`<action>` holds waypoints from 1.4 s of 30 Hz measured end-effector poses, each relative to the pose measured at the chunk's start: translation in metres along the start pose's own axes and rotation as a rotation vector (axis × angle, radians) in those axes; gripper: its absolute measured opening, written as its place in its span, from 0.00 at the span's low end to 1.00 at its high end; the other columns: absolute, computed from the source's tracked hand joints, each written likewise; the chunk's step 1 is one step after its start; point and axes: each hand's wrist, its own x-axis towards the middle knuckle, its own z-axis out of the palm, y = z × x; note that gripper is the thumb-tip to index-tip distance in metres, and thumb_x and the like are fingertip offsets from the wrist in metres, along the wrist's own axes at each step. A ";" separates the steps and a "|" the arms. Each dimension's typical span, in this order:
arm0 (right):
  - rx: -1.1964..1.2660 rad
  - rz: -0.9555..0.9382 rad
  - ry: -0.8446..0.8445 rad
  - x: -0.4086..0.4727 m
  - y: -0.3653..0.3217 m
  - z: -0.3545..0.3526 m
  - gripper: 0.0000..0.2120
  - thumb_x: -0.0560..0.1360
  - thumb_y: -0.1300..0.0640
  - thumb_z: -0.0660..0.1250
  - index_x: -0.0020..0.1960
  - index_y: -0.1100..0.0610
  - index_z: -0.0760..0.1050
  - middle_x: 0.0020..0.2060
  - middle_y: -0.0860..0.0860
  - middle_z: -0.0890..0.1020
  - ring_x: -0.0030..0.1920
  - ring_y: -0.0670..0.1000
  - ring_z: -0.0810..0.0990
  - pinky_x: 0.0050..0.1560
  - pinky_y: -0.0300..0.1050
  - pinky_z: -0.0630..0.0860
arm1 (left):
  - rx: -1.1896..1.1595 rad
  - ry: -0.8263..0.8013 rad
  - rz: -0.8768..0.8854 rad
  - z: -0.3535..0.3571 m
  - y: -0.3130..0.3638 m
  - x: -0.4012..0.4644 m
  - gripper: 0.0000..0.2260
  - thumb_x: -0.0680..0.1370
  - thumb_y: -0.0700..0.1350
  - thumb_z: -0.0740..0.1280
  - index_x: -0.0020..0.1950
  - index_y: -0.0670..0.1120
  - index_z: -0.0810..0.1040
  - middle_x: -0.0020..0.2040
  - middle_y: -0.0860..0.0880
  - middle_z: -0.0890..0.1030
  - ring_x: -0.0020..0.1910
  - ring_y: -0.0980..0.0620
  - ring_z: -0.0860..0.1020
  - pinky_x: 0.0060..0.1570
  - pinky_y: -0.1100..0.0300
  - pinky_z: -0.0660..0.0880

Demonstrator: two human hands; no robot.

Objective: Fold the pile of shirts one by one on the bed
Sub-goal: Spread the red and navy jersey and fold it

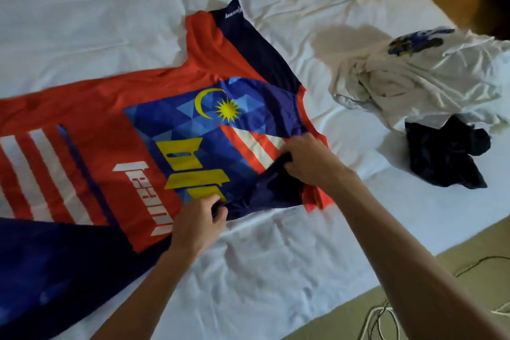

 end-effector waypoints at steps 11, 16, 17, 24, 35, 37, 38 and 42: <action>0.103 0.100 0.295 0.009 0.008 0.090 0.32 0.66 0.60 0.66 0.71 0.58 0.71 0.73 0.58 0.69 0.72 0.62 0.68 0.68 0.67 0.64 | -0.123 0.040 -0.222 0.004 0.005 0.045 0.15 0.68 0.54 0.68 0.52 0.52 0.82 0.48 0.52 0.84 0.51 0.44 0.81 0.47 0.53 0.76; 0.036 0.109 0.228 -0.016 0.037 0.123 0.28 0.77 0.45 0.55 0.73 0.57 0.70 0.75 0.57 0.67 0.73 0.60 0.67 0.67 0.69 0.66 | -0.078 0.057 -0.203 0.011 -0.001 0.044 0.18 0.71 0.46 0.73 0.61 0.48 0.81 0.57 0.49 0.84 0.58 0.46 0.80 0.53 0.53 0.76; 0.016 0.127 0.243 -0.017 0.036 0.126 0.28 0.77 0.45 0.54 0.73 0.57 0.69 0.75 0.58 0.66 0.74 0.60 0.66 0.67 0.71 0.65 | -0.071 0.053 -0.176 0.009 -0.004 0.041 0.18 0.71 0.46 0.73 0.60 0.48 0.81 0.56 0.49 0.84 0.57 0.46 0.81 0.53 0.53 0.76; 0.191 -0.205 0.355 -0.022 -0.071 0.140 0.31 0.69 0.54 0.61 0.71 0.59 0.71 0.76 0.57 0.64 0.78 0.58 0.58 0.74 0.68 0.54 | 0.171 0.073 -0.019 -0.026 -0.077 -0.021 0.20 0.61 0.44 0.67 0.53 0.46 0.80 0.46 0.49 0.80 0.45 0.42 0.78 0.42 0.50 0.76; 0.177 -0.612 0.142 -0.003 -0.228 0.192 0.23 0.66 0.53 0.65 0.60 0.58 0.79 0.51 0.53 0.81 0.56 0.59 0.78 0.64 0.60 0.72 | 0.362 0.142 -0.330 -0.109 -0.203 -0.122 0.17 0.63 0.41 0.66 0.51 0.44 0.82 0.44 0.46 0.82 0.42 0.39 0.79 0.41 0.47 0.75; 0.185 -0.555 0.151 0.001 -0.238 0.191 0.21 0.67 0.52 0.63 0.57 0.57 0.80 0.47 0.52 0.82 0.53 0.59 0.78 0.60 0.57 0.74 | 0.246 0.194 -0.448 -0.130 -0.213 -0.124 0.16 0.68 0.41 0.61 0.52 0.45 0.83 0.46 0.45 0.83 0.44 0.38 0.80 0.44 0.46 0.76; 0.206 -0.521 0.161 0.003 -0.240 0.190 0.19 0.67 0.51 0.61 0.54 0.56 0.81 0.45 0.51 0.82 0.52 0.58 0.79 0.57 0.55 0.75 | 0.182 0.214 -0.498 -0.141 -0.217 -0.123 0.15 0.71 0.42 0.60 0.52 0.47 0.83 0.48 0.46 0.83 0.47 0.39 0.81 0.46 0.47 0.77; 0.283 -0.392 0.078 0.012 -0.245 0.180 0.21 0.66 0.47 0.59 0.54 0.52 0.80 0.48 0.47 0.82 0.53 0.54 0.79 0.57 0.52 0.72 | -0.104 0.399 -0.495 -0.173 -0.242 -0.108 0.10 0.71 0.45 0.68 0.51 0.52 0.83 0.45 0.51 0.85 0.45 0.48 0.83 0.49 0.51 0.80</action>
